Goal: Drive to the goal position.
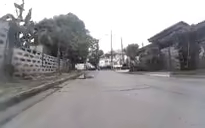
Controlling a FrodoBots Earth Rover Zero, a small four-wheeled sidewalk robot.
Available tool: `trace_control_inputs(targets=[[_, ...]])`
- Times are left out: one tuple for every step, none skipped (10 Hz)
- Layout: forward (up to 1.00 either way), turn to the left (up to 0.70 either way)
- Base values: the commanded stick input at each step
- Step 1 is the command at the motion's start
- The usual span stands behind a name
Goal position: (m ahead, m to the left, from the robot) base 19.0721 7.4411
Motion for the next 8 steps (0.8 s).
trace_control_inputs(targets=[[1.00, 0.00], [1.00, 0.00], [1.00, 0.00], [1.00, 0.00], [1.00, 0.01], [1.00, 0.02], [1.00, 0.01], [1.00, 0.00]])
